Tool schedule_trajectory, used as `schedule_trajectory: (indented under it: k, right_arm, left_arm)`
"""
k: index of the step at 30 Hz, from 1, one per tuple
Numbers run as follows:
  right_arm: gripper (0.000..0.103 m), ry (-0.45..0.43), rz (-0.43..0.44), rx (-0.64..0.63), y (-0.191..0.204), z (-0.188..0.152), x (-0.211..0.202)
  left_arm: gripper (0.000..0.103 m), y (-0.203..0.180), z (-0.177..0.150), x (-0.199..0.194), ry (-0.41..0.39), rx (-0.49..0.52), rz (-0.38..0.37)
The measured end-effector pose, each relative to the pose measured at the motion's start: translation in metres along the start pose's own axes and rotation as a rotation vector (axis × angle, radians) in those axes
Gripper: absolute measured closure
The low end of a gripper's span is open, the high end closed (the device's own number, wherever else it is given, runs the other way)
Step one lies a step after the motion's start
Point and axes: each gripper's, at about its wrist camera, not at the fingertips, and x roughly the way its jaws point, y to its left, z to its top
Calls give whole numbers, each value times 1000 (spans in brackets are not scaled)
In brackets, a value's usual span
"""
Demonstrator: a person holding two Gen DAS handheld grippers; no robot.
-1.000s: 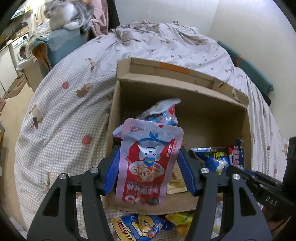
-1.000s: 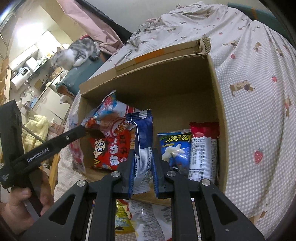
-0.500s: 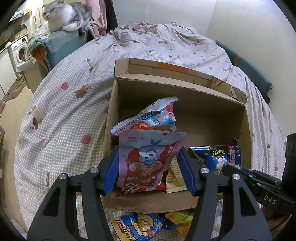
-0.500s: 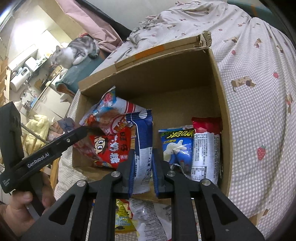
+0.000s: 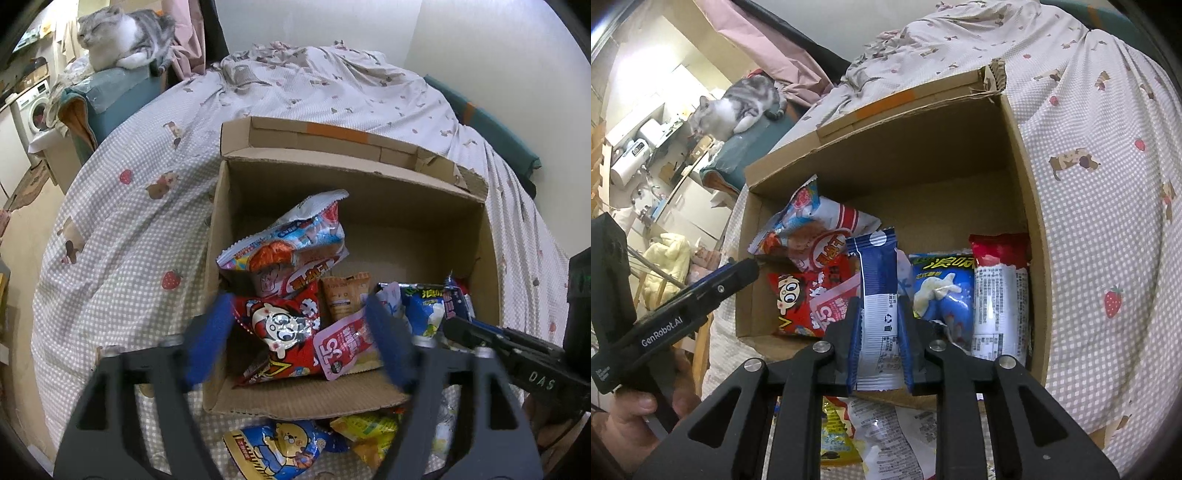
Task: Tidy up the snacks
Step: 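Carry both packets over the box and open both grippers to release them, then withdraw both grippers from the box toward the remaining pile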
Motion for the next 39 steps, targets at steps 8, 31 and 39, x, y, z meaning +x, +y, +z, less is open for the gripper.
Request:
schedule_trajectory:
  k: [8, 31, 39]
  right_arm:
    - [32, -27, 10, 17, -2, 5, -9]
    - [32, -80, -23, 48, 6, -27, -71]
    - [32, -55, -33, 102, -1, -50, -82]
  left_arm:
    - [15, 2, -3, -4, -15, -12, 27]
    - [15, 28, -35, -72, -54, -34, 70]
    - [15, 41, -54, -93, -45, -56, 75]
